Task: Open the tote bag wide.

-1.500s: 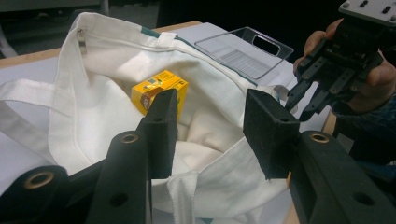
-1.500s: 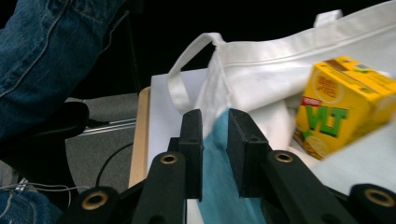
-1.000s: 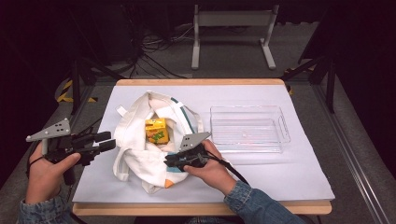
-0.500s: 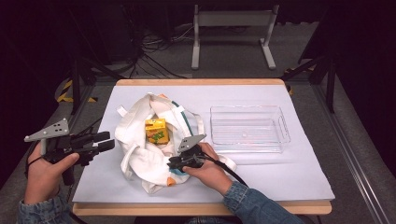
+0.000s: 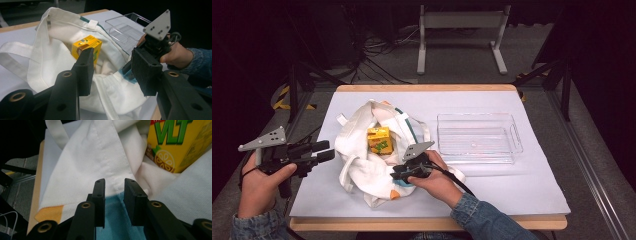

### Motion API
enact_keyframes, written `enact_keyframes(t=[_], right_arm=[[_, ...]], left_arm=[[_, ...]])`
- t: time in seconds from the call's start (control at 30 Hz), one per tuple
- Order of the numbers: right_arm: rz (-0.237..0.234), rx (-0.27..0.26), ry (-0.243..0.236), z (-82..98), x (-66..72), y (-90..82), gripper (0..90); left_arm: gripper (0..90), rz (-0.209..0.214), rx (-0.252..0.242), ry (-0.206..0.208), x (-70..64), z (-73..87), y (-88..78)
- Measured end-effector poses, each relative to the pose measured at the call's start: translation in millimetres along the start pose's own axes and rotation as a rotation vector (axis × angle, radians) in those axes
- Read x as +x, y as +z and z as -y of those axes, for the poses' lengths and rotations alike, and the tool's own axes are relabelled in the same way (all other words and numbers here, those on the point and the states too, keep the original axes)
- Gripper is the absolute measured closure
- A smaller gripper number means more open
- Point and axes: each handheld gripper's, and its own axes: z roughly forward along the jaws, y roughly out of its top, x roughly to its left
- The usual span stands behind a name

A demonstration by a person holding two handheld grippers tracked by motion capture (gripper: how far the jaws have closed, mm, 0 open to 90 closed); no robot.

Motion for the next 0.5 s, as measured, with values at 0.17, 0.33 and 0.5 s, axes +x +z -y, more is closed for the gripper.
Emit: enact_keyframes(t=[0.17,0.33,0.5], right_arm=[[-0.001,-0.056,-0.01,-17.7,-0.4,-17.1,70.2],[0.015,-0.101,-0.003,-37.2,-11.2,-29.7,70.9],[0.051,-0.123,0.009,-51.5,-23.3,-32.1,73.5]], left_arm=[[53.1,-0.003,-0.003,-0.001,0.6,0.4,-0.6],[52.9,-0.011,-0.005,-0.014,-1.2,3.0,-4.8],[52.9,-0.027,-0.008,-0.011,-1.8,5.8,-10.0]])
